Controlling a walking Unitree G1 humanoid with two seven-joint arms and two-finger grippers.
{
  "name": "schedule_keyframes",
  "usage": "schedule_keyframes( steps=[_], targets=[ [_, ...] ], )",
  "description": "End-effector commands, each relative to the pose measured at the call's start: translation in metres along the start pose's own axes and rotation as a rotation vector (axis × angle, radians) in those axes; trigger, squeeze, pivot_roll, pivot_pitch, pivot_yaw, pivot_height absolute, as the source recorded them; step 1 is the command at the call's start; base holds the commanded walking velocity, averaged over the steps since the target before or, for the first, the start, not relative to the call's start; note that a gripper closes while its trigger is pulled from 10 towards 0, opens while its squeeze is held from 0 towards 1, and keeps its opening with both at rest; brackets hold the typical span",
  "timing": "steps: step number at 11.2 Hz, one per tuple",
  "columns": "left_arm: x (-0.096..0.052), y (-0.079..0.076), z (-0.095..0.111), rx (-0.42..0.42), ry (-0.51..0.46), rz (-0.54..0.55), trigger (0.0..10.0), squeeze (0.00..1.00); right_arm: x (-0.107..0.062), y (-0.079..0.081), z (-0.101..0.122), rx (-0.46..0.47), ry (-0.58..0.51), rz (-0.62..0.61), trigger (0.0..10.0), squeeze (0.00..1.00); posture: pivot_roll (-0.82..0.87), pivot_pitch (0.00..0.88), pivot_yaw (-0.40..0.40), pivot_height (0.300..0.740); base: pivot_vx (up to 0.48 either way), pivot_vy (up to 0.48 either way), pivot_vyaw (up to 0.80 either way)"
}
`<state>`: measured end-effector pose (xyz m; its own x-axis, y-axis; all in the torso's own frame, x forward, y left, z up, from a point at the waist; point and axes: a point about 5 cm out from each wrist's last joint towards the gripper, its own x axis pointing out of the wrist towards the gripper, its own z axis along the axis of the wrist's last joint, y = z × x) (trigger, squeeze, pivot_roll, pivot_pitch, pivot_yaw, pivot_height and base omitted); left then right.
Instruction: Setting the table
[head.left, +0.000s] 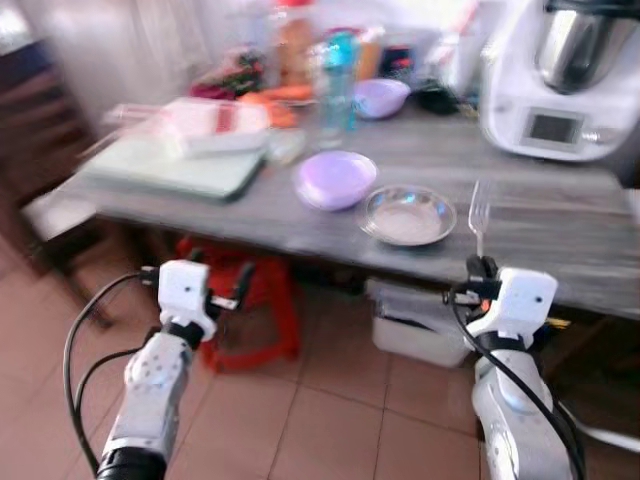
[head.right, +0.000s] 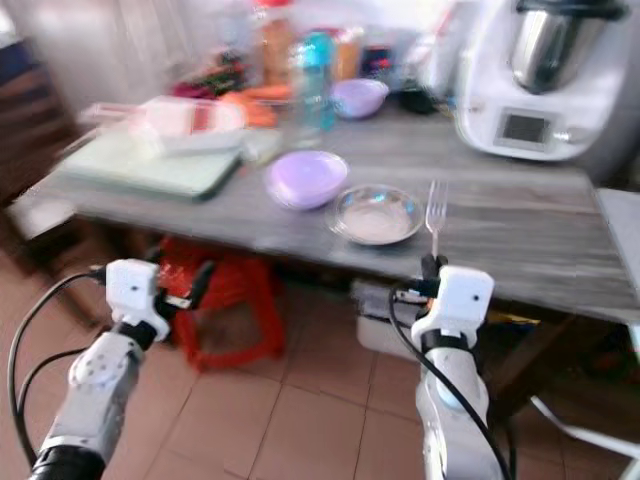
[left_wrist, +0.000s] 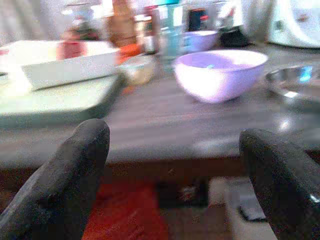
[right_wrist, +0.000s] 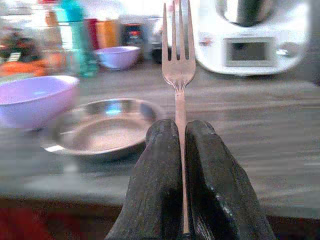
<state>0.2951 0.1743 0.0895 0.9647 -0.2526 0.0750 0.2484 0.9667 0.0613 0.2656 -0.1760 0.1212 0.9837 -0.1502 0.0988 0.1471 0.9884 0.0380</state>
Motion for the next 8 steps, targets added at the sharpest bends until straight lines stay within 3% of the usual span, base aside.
schedule_keyframes(
  steps=[1,4,6,8],
  targets=[
    [0.003,-0.01,0.001,-0.011,-0.001,-0.032,10.0,0.0,0.001,-0.008,0.003,-0.009,-0.004,-0.035,10.0,0.0,-0.02,0.019,0.017,0.74,0.401,0.0,-0.48],
    [0.005,-0.013,0.002,-0.035,-0.013,-0.042,10.0,0.0,0.005,-0.009,0.003,-0.015,-0.002,-0.032,10.0,0.0,-0.02,0.009,0.015,0.74,0.378,0.0,0.0],
    [0.003,-0.017,0.004,-0.052,-0.023,-0.067,10.0,0.0,0.006,-0.008,0.002,-0.012,0.001,-0.028,10.0,0.0,-0.02,0.002,0.017,0.74,0.0,0.0,0.0],
    [-0.01,-0.02,0.001,-0.036,-0.013,-0.166,10.0,0.0,0.009,-0.006,0.003,-0.007,-0.001,-0.029,10.0,0.0,-0.02,0.0,0.017,0.74,0.0,0.0,0.0]
  ],
)
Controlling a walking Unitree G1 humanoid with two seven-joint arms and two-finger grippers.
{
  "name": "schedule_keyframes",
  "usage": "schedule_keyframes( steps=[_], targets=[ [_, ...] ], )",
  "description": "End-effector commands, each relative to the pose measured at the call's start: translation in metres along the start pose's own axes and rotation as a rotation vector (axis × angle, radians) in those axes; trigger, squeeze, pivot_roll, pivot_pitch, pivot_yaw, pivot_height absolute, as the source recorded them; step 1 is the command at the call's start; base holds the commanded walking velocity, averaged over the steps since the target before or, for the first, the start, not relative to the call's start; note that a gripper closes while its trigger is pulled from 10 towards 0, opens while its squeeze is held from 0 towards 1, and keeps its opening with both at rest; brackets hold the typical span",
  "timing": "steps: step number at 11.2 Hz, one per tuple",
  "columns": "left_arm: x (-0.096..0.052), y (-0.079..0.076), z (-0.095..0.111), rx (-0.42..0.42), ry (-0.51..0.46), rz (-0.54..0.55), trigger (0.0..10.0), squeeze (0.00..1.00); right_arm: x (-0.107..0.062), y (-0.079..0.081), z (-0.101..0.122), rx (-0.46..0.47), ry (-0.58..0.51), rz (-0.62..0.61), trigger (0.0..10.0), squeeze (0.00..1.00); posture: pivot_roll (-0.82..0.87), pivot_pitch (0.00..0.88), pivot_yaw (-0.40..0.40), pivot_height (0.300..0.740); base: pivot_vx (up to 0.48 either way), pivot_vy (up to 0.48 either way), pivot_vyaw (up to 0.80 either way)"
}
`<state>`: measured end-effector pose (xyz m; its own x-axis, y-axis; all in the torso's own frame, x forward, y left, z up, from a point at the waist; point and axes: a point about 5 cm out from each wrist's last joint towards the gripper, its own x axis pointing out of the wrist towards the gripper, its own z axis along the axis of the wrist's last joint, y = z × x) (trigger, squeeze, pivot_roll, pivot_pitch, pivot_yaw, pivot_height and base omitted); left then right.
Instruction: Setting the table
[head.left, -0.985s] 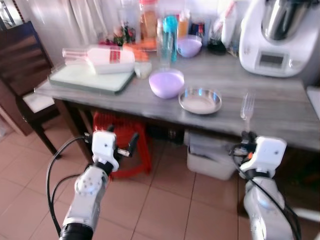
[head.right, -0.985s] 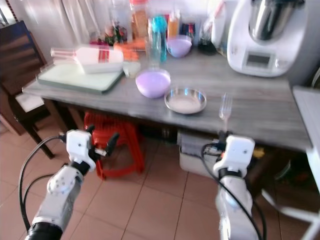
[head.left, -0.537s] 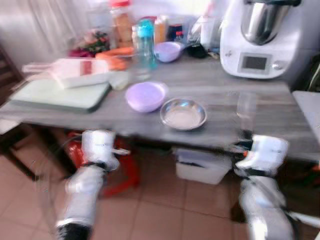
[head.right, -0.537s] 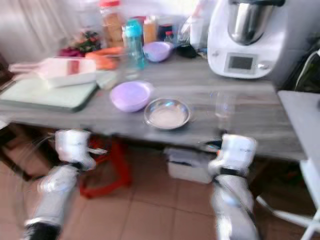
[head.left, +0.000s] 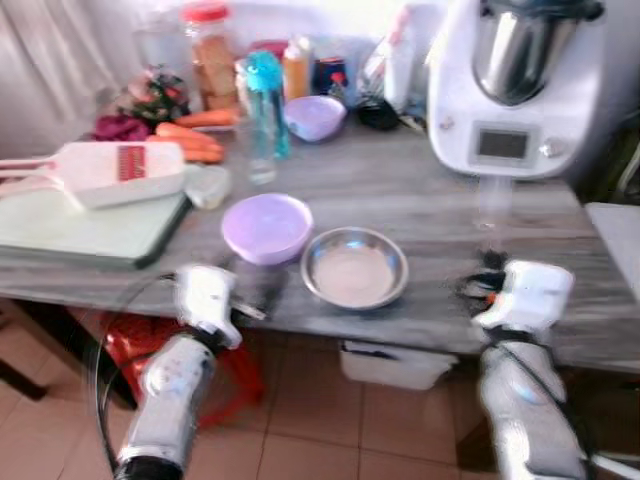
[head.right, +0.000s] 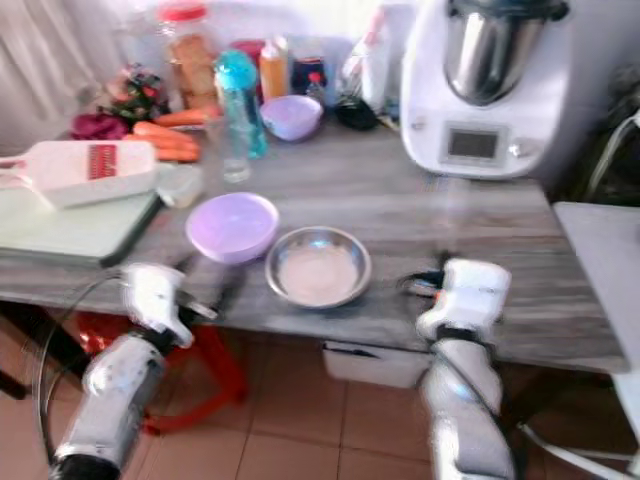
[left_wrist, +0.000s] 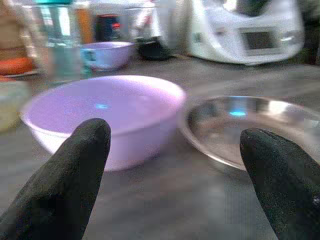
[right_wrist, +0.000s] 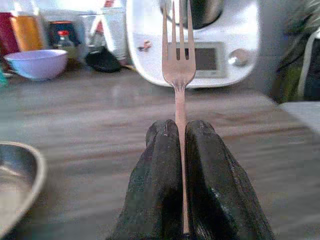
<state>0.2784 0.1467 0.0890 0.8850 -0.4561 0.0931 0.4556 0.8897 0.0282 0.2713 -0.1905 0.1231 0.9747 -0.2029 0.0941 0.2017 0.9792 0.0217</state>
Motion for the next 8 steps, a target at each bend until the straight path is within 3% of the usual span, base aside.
schedule_keyframes(
  steps=[1,4,6,8],
  targets=[
    [-0.018,0.008,-0.002,-0.001,0.025,-0.041,10.0,0.0,0.001,0.006,0.0,0.023,0.009,0.01,10.0,0.0,-0.02,0.0,0.017,0.74,0.0,0.0,0.0],
    [-0.037,0.013,-0.001,-0.015,0.061,-0.128,10.0,0.0,0.001,0.001,-0.009,0.064,0.062,-0.019,10.0,0.0,-0.02,0.009,0.018,0.74,0.0,0.0,0.0],
    [-0.037,0.001,0.005,-0.054,0.073,-0.304,10.0,0.0,0.009,-0.005,-0.016,0.066,0.115,-0.035,10.0,0.0,-0.02,0.007,0.015,0.74,0.0,0.0,0.0],
    [-0.033,-0.003,0.008,-0.035,0.074,-0.373,10.0,0.0,0.021,-0.007,-0.013,0.085,0.111,-0.053,10.0,0.0,-0.02,0.006,0.018,0.74,0.0,0.0,0.0]
  ],
)
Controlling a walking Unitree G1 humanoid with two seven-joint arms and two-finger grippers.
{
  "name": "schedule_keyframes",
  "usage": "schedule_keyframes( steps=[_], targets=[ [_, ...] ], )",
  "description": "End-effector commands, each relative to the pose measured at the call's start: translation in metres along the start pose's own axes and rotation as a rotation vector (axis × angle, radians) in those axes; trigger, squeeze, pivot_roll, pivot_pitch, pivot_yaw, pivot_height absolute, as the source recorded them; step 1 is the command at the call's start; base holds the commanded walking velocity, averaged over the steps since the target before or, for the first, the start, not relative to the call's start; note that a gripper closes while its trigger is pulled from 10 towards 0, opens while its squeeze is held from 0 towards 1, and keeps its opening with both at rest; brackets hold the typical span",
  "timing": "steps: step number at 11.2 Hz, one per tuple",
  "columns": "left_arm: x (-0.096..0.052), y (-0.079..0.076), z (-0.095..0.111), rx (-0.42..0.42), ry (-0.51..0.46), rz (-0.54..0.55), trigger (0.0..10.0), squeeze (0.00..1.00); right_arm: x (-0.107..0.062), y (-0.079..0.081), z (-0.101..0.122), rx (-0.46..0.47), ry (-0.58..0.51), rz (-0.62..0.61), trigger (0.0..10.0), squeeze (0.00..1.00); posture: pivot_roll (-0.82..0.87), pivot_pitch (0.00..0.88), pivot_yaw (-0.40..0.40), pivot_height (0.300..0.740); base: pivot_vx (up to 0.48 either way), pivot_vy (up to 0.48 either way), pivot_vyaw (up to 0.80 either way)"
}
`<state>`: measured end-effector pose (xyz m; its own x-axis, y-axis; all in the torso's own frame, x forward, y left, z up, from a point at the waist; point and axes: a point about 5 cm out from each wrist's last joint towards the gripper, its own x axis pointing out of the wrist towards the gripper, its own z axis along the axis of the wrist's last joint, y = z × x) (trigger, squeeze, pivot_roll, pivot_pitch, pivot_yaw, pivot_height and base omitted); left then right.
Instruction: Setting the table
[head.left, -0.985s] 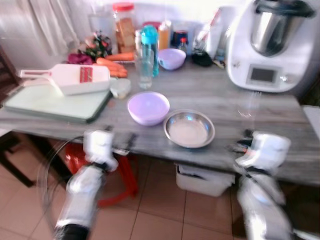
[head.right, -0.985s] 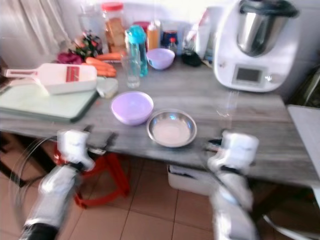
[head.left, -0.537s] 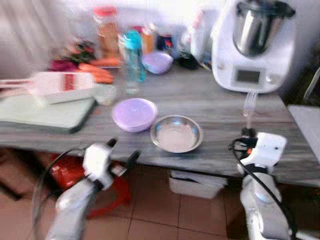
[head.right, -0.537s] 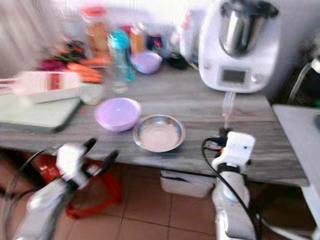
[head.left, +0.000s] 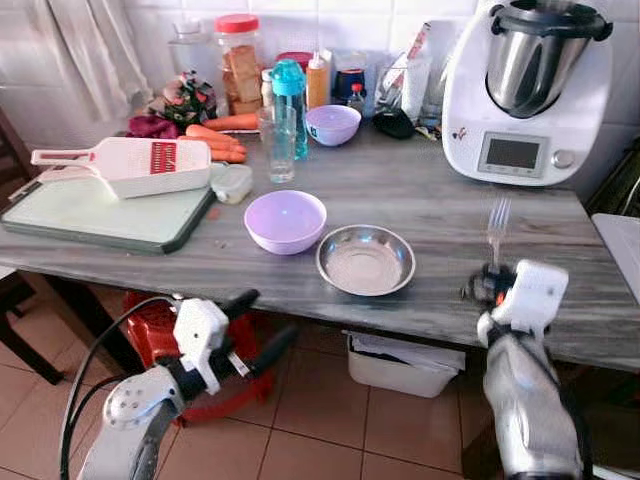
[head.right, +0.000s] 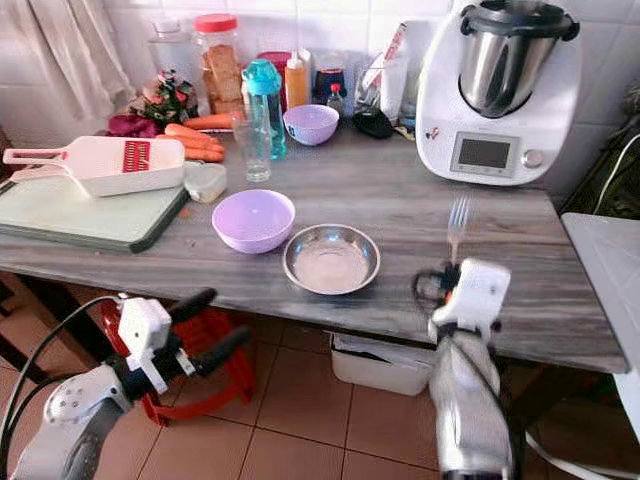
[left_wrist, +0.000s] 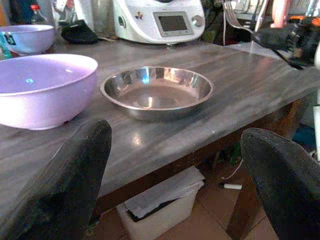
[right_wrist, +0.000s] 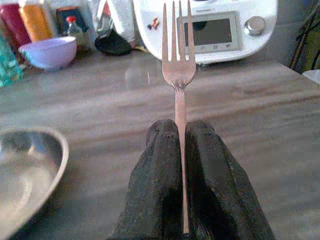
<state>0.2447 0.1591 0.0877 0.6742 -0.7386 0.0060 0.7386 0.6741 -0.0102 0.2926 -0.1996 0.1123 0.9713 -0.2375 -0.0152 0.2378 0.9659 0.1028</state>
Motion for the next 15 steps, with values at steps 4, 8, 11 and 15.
schedule_keyframes(
  steps=[4,8,11,15],
  targets=[
    [0.005,-0.003,0.003,0.025,0.018,-0.065,10.0,0.0,0.025,0.025,0.002,0.075,0.061,0.032,10.0,0.0,-0.02,0.004,0.012,0.74,0.0,0.0,0.0],
    [0.005,-0.004,0.003,0.027,0.024,-0.071,10.0,0.0,0.021,0.052,-0.02,0.082,0.184,0.082,10.0,0.0,-0.01,0.011,0.016,0.74,0.0,0.0,0.0],
    [0.005,-0.005,0.001,0.011,0.03,-0.085,10.0,0.0,0.015,0.052,-0.034,0.086,0.241,0.067,10.0,0.0,-0.01,0.009,0.019,0.74,0.0,0.0,0.0],
    [0.006,-0.005,0.001,0.015,0.034,-0.092,10.0,0.0,0.022,0.048,-0.038,0.093,0.277,0.044,10.0,0.0,-0.01,0.005,0.022,0.74,0.0,0.0,0.0]
  ],
)
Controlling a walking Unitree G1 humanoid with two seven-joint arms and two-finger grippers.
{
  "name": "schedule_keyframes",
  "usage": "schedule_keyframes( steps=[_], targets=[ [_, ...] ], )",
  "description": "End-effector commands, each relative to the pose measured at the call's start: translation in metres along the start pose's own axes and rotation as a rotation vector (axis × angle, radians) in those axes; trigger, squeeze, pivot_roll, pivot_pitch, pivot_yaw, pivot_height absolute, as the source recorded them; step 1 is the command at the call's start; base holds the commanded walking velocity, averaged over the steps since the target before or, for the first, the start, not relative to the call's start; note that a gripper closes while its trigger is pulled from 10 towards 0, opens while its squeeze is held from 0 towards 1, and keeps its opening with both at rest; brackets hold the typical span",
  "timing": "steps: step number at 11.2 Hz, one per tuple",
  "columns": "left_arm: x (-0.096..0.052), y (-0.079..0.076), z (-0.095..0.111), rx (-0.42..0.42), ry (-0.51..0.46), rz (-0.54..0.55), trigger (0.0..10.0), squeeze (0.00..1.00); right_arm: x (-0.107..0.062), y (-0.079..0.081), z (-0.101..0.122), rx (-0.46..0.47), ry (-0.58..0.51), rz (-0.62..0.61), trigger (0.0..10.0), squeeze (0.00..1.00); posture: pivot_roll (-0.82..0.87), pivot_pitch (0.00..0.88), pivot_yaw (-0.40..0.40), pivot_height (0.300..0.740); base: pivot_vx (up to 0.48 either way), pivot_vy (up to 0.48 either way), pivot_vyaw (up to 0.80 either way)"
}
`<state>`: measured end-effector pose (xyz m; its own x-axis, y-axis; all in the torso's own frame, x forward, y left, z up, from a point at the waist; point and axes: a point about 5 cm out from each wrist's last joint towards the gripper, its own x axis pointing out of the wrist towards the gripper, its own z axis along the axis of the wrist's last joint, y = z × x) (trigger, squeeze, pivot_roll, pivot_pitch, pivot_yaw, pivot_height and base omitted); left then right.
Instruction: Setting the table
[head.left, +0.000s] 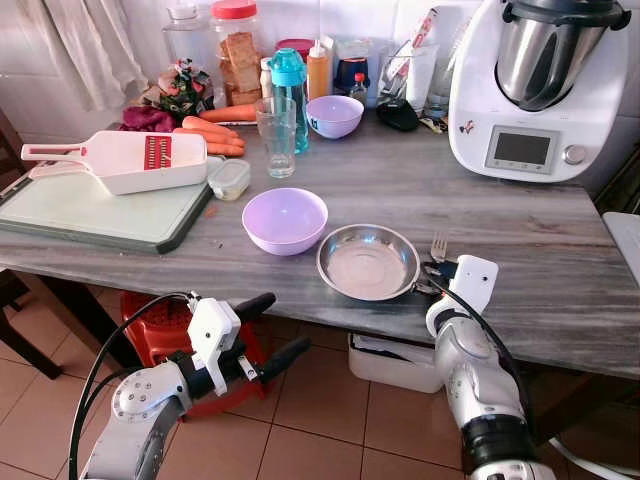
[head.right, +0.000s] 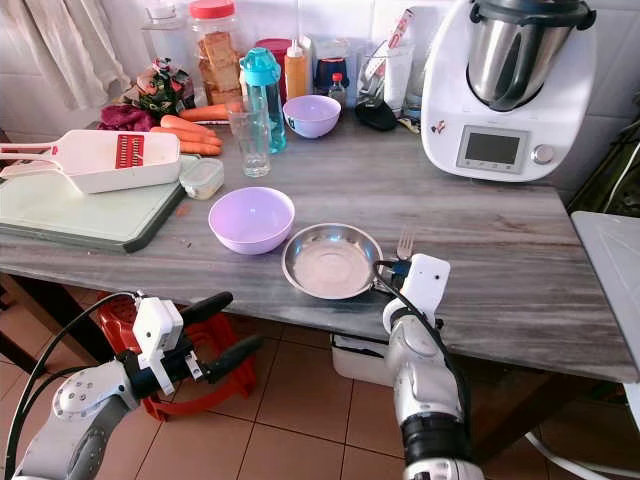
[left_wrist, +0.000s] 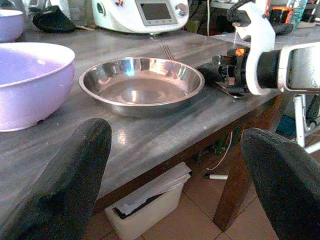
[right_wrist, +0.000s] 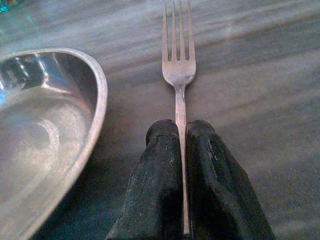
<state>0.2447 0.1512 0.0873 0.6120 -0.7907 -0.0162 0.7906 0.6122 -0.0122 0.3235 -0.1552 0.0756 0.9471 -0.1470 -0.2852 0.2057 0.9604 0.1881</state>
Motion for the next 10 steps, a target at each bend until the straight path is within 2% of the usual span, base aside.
schedule_keyframes(
  steps=[1,4,5,6,7,10],
  targets=[
    [0.0004,0.0001,0.0009,0.005,0.011,-0.013,10.0,0.0,0.002,0.0034,0.0034,0.006,-0.007,0.009,10.0,0.0,-0.01,0.005,0.022,0.74,0.0,0.0,0.0],
    [0.0,0.0004,0.0029,0.004,0.005,-0.011,10.0,0.0,0.0059,0.0093,0.001,0.008,0.016,0.035,10.0,0.0,0.0,0.004,0.016,0.74,0.0,0.0,0.0],
    [0.0004,-0.0002,0.0039,0.004,0.004,-0.016,10.0,0.0,0.0063,0.0088,0.0002,0.009,0.022,0.038,10.0,0.55,0.0,0.004,0.016,0.74,0.0,0.0,0.0],
    [0.0008,-0.0004,0.0042,0.004,0.002,-0.016,10.0,0.0,0.0069,0.0072,-0.0007,0.008,0.024,0.036,10.0,0.96,0.0,0.003,0.015,0.74,0.0,0.0,0.0],
    [0.0014,-0.0009,0.0044,0.004,0.0,-0.018,10.0,0.0,0.0071,0.0055,-0.0022,0.01,0.028,0.033,10.0,1.0,0.0,0.002,0.014,0.74,0.0,0.0,0.0],
    [0.001,0.0038,0.0068,0.003,0.001,-0.042,10.0,0.0,0.0049,0.0068,-0.0041,0.008,0.029,0.038,10.0,1.0,0.0,0.0,0.006,0.74,0.0,0.0,0.0]
  ],
)
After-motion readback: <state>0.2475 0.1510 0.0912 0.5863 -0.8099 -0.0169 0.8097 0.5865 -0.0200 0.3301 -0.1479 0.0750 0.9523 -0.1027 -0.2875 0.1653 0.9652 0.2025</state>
